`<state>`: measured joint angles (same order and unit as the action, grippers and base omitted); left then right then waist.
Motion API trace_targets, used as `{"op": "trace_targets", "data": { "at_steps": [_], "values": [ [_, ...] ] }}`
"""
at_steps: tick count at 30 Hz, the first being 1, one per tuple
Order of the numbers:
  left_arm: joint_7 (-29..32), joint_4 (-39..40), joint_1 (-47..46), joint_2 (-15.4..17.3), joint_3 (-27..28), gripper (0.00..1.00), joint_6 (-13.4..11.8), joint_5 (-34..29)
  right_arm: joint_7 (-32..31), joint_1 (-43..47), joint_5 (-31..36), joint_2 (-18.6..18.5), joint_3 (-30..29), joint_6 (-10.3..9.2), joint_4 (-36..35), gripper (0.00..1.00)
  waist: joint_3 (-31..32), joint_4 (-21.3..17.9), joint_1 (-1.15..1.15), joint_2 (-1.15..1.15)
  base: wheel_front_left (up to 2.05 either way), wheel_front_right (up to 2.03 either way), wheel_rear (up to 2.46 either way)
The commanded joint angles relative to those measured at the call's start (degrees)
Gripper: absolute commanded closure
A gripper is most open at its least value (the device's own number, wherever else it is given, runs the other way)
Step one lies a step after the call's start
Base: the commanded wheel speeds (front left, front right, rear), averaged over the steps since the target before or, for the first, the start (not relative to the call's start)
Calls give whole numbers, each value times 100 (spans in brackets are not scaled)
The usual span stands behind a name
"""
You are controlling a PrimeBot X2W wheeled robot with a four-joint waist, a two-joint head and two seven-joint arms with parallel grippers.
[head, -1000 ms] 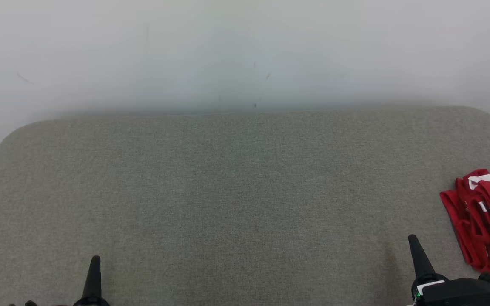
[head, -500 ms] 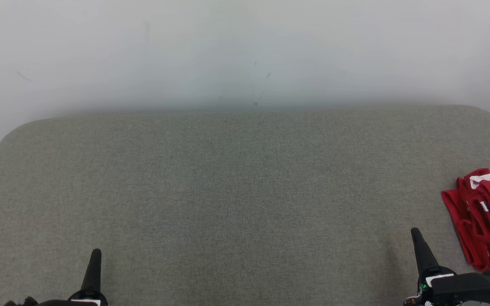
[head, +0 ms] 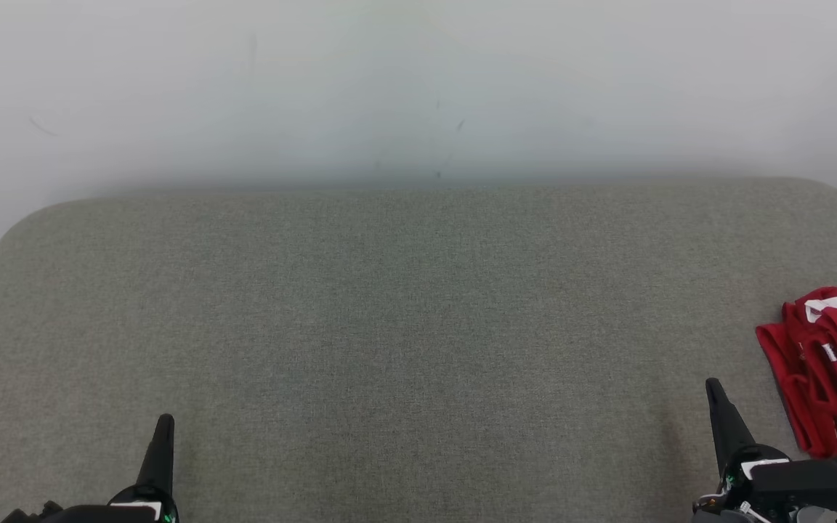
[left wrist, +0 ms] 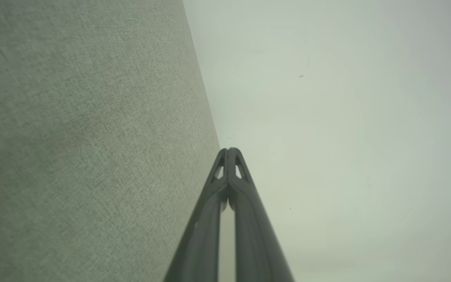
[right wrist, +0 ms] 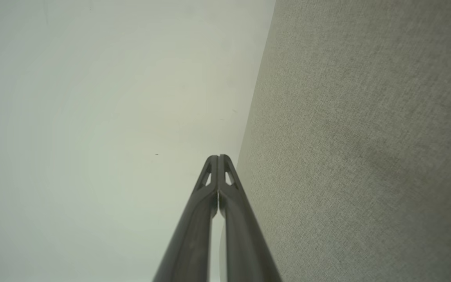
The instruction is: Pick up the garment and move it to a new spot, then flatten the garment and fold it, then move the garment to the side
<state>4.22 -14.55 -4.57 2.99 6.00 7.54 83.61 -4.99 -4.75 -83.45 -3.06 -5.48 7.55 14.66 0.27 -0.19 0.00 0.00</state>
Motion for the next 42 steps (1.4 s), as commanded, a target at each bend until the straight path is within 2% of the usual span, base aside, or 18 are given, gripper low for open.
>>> {"op": "trace_targets", "data": {
  "at_steps": [1,22,42],
  "values": [
    [40,38,-88,-3,22,100,-8,117,-11,-77,-119,9,-24,-10,-32,100,-2,1,0,0,0,0,0],
    [256,59,-203,-18,67,100,-9,914,-169,-176,-929,26,-123,-12,-76,100,-45,19,0,0,0,0,0],
    [244,60,-201,-16,64,100,-9,890,-167,-168,-899,24,-117,-12,-72,100,-45,19,0,0,0,0,0]
  ]
}}
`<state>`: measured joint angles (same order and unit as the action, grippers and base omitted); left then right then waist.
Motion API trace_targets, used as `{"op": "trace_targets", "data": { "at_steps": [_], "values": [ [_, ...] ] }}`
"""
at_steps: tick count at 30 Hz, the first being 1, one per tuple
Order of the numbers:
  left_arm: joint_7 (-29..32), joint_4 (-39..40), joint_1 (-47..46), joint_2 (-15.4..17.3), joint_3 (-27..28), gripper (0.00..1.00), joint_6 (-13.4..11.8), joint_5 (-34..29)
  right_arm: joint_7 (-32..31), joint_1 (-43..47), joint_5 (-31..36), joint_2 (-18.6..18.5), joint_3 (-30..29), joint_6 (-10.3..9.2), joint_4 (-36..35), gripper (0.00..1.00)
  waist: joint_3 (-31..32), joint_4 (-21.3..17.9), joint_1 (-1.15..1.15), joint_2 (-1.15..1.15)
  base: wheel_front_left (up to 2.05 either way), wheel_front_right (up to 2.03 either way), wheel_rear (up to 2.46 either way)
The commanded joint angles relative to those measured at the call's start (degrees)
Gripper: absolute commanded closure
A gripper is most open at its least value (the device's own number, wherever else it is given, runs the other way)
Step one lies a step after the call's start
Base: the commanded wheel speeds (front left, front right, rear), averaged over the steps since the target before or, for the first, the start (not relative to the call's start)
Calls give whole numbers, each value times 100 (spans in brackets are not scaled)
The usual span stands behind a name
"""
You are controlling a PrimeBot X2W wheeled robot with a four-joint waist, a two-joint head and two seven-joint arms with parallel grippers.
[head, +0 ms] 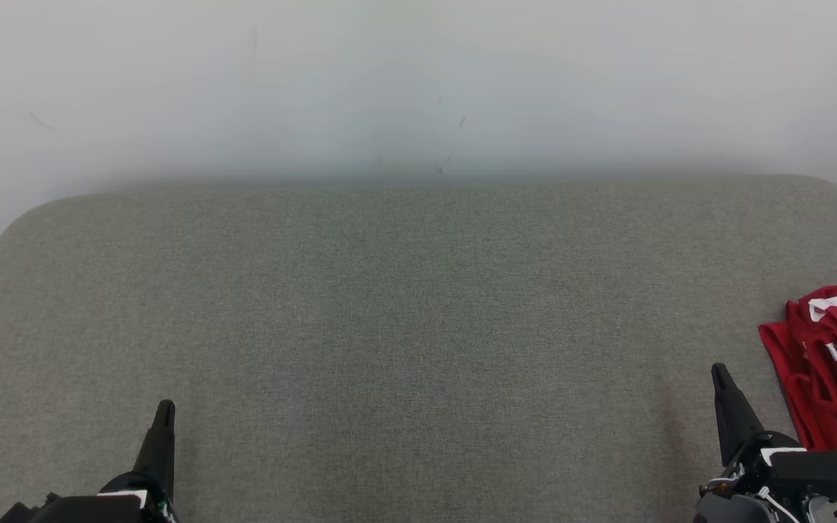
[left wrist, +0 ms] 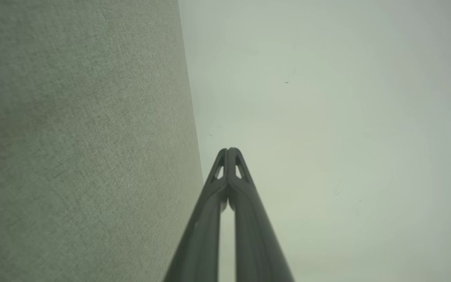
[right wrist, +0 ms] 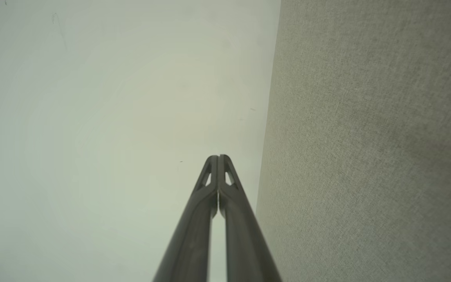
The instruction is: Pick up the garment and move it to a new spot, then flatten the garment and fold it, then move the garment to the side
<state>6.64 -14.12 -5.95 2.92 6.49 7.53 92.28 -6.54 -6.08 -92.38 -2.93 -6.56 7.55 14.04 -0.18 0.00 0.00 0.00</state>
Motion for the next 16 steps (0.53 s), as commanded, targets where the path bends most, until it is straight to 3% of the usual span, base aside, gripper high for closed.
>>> {"op": "trace_targets", "data": {
  "at_steps": [1,16],
  "values": [
    [3,17,-63,-8,15,100,-8,23,-12,-36,-6,11,-8,-12,-9,100,0,0,0,0,0,0,0],
    [2,18,-63,-8,14,100,-8,24,-12,-35,-6,11,-8,-12,-9,100,0,0,0,0,0,0,0]
  ]
}}
